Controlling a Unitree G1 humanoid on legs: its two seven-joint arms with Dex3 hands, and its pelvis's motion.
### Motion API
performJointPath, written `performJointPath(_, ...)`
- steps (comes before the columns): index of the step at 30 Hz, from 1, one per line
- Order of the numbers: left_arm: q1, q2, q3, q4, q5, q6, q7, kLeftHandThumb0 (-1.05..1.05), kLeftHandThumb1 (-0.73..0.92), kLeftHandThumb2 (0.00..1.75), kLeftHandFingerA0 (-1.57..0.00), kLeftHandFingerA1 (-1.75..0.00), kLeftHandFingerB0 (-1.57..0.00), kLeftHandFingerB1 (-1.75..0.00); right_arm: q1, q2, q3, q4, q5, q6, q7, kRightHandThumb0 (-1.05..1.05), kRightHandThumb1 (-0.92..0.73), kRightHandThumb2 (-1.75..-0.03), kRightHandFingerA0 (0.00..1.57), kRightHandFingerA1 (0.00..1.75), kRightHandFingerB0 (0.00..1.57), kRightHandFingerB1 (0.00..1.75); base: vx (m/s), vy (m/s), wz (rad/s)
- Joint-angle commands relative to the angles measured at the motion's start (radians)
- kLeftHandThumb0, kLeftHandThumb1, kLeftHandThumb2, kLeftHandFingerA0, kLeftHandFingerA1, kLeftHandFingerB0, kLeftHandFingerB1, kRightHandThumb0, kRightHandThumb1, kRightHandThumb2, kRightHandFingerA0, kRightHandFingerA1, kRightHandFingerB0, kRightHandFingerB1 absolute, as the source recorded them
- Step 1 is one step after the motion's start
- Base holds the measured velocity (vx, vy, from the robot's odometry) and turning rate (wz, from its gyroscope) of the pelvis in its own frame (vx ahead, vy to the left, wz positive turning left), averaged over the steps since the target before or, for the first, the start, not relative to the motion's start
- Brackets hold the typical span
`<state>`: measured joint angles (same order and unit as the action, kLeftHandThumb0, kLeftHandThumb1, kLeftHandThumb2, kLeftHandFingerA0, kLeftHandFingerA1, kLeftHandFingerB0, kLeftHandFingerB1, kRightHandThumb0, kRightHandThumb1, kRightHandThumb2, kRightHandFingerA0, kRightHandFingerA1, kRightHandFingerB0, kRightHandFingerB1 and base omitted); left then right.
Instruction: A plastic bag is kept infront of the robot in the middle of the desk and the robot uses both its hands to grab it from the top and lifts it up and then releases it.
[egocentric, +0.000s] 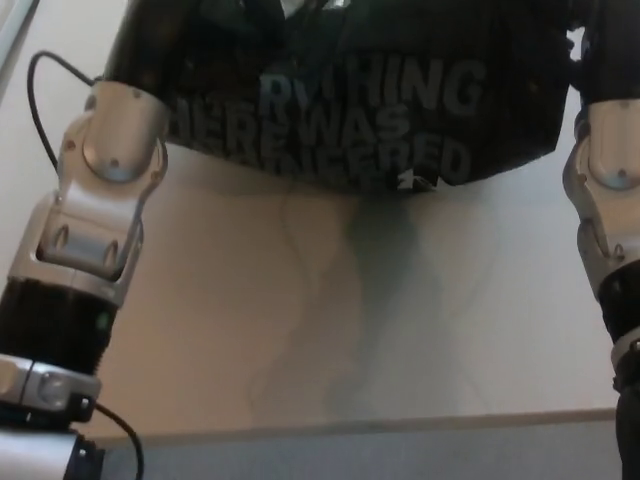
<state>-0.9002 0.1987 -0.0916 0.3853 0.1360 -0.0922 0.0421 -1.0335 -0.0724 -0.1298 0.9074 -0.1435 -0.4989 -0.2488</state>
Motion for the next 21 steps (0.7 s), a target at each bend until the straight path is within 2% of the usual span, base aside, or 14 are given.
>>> performJointPath(1, -0.263, 0.057, 0.053, 0.046, 0.091, -0.165, 0.132, -0.15, 0.64, 0.65, -0.95, -1.75, -0.76, -1.75, -0.180, 0.010, -0.004, -0.025, 0.025, 0.123, -0.039, -0.46, -0.75, -0.62, 0.86, 1.75, 0.65, 1.68, 0.00, 0.000, 0.00)
performJointPath(4, -0.326, 0.075, 0.056, 0.085, 0.124, -0.212, 0.178, -0.12, 0.66, 0.65, -0.97, -1.75, -0.73, -1.75, -0.212, 0.013, 0.004, -0.011, 0.013, 0.114, -0.056, -0.43, -0.74, -0.62, 0.85, 1.75, 0.68, 1.68, 0.00, 0.000, 0.00)
performJointPath(5, -0.364, 0.080, 0.067, 0.076, 0.115, -0.161, 0.171, -0.18, 0.68, 0.64, -0.93, -1.75, -0.72, -1.75, -0.231, 0.021, 0.009, -0.030, 0.013, 0.144, -0.056, -0.47, -0.76, -0.63, 0.88, 1.75, 0.69, 1.68, 0.00, 0.000, 0.00)
performJointPath(7, -0.394, 0.080, 0.070, 0.076, 0.135, -0.123, 0.200, -0.20, 0.66, 0.62, -0.95, -1.75, -0.75, -1.75, -0.239, 0.033, 0.013, -0.047, 0.018, 0.162, -0.052, -0.47, -0.76, -0.63, 0.91, 1.75, 0.69, 1.69, 0.00, 0.000, 0.00)
performJointPath(9, -0.432, 0.087, 0.075, 0.114, 0.134, -0.171, 0.211, -0.17, 0.65, 0.65, -0.98, -1.75, -0.74, -1.75, -0.257, 0.045, 0.012, -0.049, 0.027, 0.165, -0.053, -0.47, -0.75, -0.62, 0.89, 1.75, 0.66, 1.72, 0.00, 0.000, 0.00)
performJointPath(11, -0.448, 0.081, 0.078, 0.109, 0.138, -0.142, 0.215, -0.18, 0.66, 0.65, -1.00, -1.75, -0.75, -1.75, -0.261, 0.050, 0.018, -0.058, 0.022, 0.178, -0.056, -0.48, -0.75, -0.62, 0.88, 1.75, 0.65, 1.72, 0.00, 0.000, 0.00)
performJointPath(13, -0.453, 0.070, 0.081, 0.088, 0.140, -0.110, 0.219, -0.19, 0.70, 0.63, -1.00, -1.75, -0.74, -1.75, -0.255, 0.052, 0.038, -0.059, -0.003, 0.152, -0.066, -0.43, -0.76, -0.64, 0.89, 1.71, 0.74, 1.60, 0.04, -0.005, 0.01)
performJointPath(15, -0.449, 0.070, 0.077, 0.097, 0.145, -0.143, 0.225, -0.17, 0.67, 0.65, -0.97, -1.75, -0.75, -1.75, -0.247, 0.050, 0.057, -0.064, -0.014, 0.134, -0.072, -0.42, -0.76, -0.64, 0.90, 1.70, 0.74, 1.60, 0.04, -0.002, 0.00)
performJointPath(16, -0.449, 0.071, 0.074, 0.095, 0.151, -0.145, 0.226, -0.17, 0.66, 0.66, -0.98, -1.75, -0.77, -1.75, -0.252, 0.055, 0.052, -0.064, 0.001, 0.140, -0.065, -0.47, -0.75, -0.63, 0.93, 1.74, 0.75, 1.67, 0.13, -0.067, 0.25)
performJointPath(21, -0.441, 0.067, 0.070, 0.088, 0.163, -0.155, 0.237, -0.16, 0.65, 0.66, -0.98, -1.75, -0.77, -1.75, -0.255, 0.067, 0.054, -0.076, 0.008, 0.168, -0.067, -0.46, -0.76, -0.63, 0.97, 1.75, 0.75, 1.71, -0.05, 0.059, 0.04)
